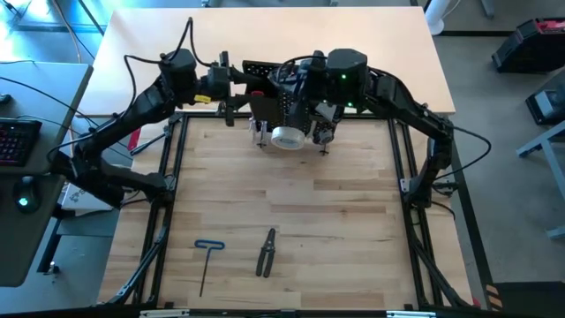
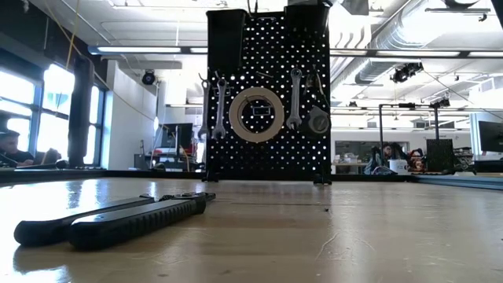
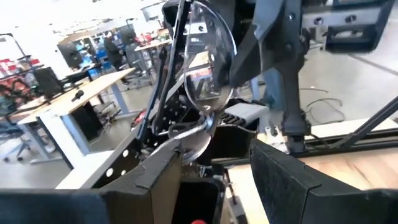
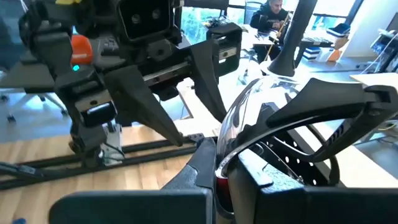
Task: Hang tools onto peg board
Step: Hang the transparent safety glasses on the pegboard bin
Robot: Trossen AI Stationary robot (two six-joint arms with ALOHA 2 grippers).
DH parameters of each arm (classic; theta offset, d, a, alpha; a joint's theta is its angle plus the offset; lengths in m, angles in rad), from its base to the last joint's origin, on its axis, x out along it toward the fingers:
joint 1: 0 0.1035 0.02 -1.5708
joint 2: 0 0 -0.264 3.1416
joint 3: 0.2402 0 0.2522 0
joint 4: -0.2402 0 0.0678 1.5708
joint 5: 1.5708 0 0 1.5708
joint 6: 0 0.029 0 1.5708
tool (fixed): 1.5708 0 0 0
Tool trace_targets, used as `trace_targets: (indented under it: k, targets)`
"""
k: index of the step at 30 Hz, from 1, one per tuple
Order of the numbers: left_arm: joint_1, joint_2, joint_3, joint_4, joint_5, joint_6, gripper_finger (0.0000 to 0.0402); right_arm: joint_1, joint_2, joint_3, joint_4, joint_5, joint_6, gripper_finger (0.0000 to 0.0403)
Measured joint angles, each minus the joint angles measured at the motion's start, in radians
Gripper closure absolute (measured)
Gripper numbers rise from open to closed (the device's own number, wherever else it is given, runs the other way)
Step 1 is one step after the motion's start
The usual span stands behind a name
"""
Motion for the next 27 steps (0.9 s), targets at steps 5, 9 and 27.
trace_targets:
  k: [5, 9, 27]
  targets:
    - [0.0, -0.024, 0.0, -0.044, -0.049, 0.027, 0.0222, 0.001, 0.0, 0.0, 0.023, -0.018, 0.04, 0.0389]
    - [0.0, -0.034, 0.0, -0.065, -0.058, 0.03, 0.0222, 0.001, 0.0, 0.0, 0.038, -0.032, 0.093, 0.039]
    - [0.0, -0.039, 0.0, -0.161, -0.102, 0.05, 0.0222, 0.001, 0.069, 0.0, 0.038, -0.05, 0.216, 0.039]
